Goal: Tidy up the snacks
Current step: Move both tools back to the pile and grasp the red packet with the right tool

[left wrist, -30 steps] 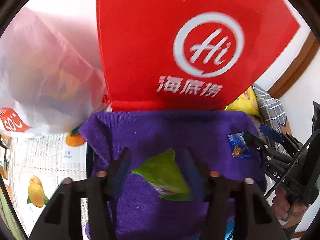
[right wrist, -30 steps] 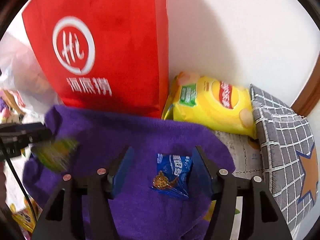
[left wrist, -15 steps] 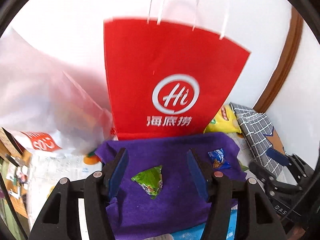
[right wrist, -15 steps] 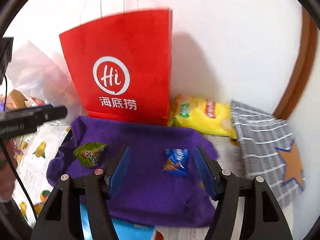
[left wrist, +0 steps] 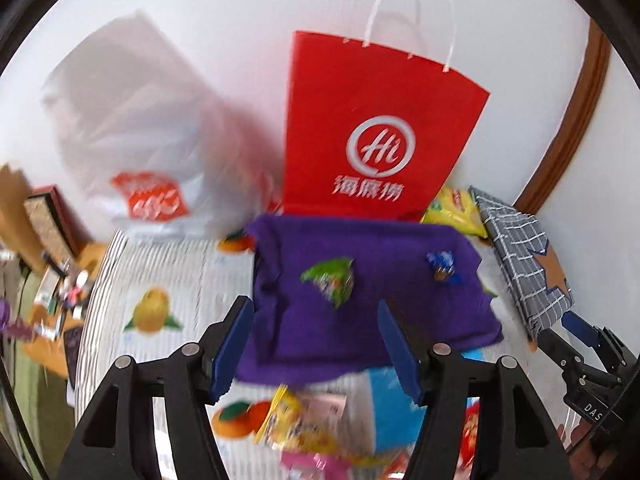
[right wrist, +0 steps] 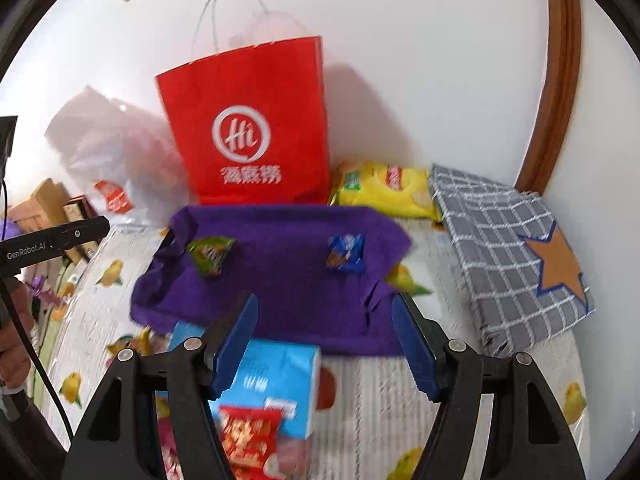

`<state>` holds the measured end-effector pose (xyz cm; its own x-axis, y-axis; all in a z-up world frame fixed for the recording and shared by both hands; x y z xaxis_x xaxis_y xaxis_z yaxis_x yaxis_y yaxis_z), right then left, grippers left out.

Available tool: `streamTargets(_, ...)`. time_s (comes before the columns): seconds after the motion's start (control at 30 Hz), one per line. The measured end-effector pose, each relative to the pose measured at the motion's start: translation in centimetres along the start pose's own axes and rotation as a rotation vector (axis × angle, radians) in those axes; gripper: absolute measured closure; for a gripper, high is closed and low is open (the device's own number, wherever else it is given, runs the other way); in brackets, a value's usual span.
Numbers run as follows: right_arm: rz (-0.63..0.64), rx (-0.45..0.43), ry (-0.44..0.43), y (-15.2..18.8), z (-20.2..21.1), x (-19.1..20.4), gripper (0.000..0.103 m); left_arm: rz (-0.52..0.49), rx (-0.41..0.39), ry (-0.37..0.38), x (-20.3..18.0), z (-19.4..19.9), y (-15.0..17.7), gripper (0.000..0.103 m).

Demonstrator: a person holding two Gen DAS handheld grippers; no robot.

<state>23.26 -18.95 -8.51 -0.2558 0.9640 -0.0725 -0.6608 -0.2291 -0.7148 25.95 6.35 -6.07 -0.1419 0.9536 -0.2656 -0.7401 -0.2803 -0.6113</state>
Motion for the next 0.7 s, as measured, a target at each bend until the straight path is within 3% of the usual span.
streamTargets(0.27, 0.05, 0.077, -0.107, 3.8, -0.6, 3.5, 0.032, 0.047, 0.032, -0.027, 3.1, 1.6, 3.7, 0.039)
streamTargets(0.43, 0.078, 0.124, -0.132, 6.2, -0.9, 5.6, 0.032, 0.063, 0.039, -0.042, 4.0, 2.3, 5.1, 0.038)
streamTargets(0.6, 0.121, 0.157, -0.099, 8.1, -1.7, 7.1, 0.033, 0.08, 0.049, -0.051, 5.0, 2.9, 6.8, 0.038)
streamTargets(0.67, 0.132, 0.17, -0.09, 8.6, -2.2, 7.3, 0.037, 0.081, 0.056, -0.055, 5.4, 3.1, 7.5, 0.038)
streamTargets(0.7, 0.137, 0.175, -0.09, 8.9, -2.3, 7.4, 0.044, 0.08, 0.056, -0.057, 5.6, 3.2, 7.8, 0.038)
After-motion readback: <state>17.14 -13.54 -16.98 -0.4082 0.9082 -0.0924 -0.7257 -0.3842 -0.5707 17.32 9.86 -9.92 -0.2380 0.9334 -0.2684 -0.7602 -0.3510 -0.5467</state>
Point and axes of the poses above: each gripper's, at about its wrist camera, not at the fingertips, and z roughly against the way its jaws point, x to its left, y to its underside, the point moved 2 cm from there along -z, roughly the way its jaws point, and after that the axes turned 12 degrees about z, right-handed, at the moved point
